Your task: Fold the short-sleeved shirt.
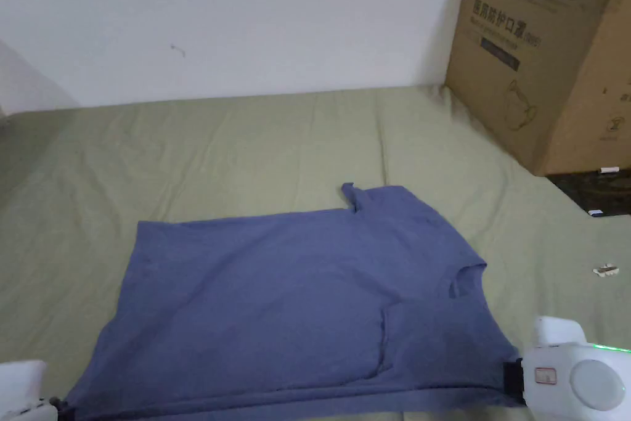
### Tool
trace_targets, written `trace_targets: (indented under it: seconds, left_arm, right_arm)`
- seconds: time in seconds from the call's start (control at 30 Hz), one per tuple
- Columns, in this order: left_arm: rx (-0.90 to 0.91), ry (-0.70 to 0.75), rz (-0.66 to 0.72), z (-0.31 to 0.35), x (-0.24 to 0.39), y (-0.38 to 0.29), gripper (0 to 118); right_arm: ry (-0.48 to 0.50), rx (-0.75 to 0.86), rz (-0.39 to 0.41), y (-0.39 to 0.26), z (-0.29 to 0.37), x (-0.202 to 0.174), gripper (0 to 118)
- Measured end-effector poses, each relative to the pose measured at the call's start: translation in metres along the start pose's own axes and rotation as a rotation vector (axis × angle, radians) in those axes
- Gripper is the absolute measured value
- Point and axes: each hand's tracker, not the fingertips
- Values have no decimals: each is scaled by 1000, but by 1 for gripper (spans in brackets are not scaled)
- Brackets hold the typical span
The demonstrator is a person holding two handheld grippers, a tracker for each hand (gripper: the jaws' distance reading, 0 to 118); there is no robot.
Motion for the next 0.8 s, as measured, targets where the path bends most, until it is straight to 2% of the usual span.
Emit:
trace_targets:
  seconds: [0.13,0.33,0.37,0.4,0.43,0.5,0.53,0.57,0.63,0.7,0.73,0.77,0.8]
  left_arm:
    - [-23,-7,-8,5,-4,-23,2]
    - [-8,9,-11,0,-2,-28,7]
    - [-7,9,-3,0,-4,-27,15]
    - [-10,5,3,0,-3,-29,31]
    - [-11,-1,16,1,-5,-28,53]
    - [-9,-16,36,2,-4,-30,88]
    - [-5,-25,50,3,-3,-30,106]
    - [-1,-38,62,6,-1,-29,111]
    - [10,-77,64,14,3,-28,110]
    - [36,-111,56,25,12,-28,109]
    - [48,-137,53,29,13,-28,101]
    - [65,-166,55,34,14,-28,87]
    - [72,-180,59,38,18,-29,62]
  right_arm:
    - [1,-1,2,-26,11,9,5]
    - [-8,16,6,-27,6,9,5]
    - [-2,19,12,-26,6,9,5]
    - [6,9,24,-25,4,9,8]
    - [-2,-2,34,-25,3,9,24]
    - [-30,-7,49,-26,1,12,67]
    - [-29,0,47,-27,2,14,84]
    - [-34,9,33,-27,6,15,83]
    - [7,27,21,-27,16,16,83]
    - [30,72,64,-26,29,11,80]
    - [23,95,97,-25,35,8,71]
    - [11,115,137,-24,40,3,59]
    - [7,128,161,-25,43,-1,43]
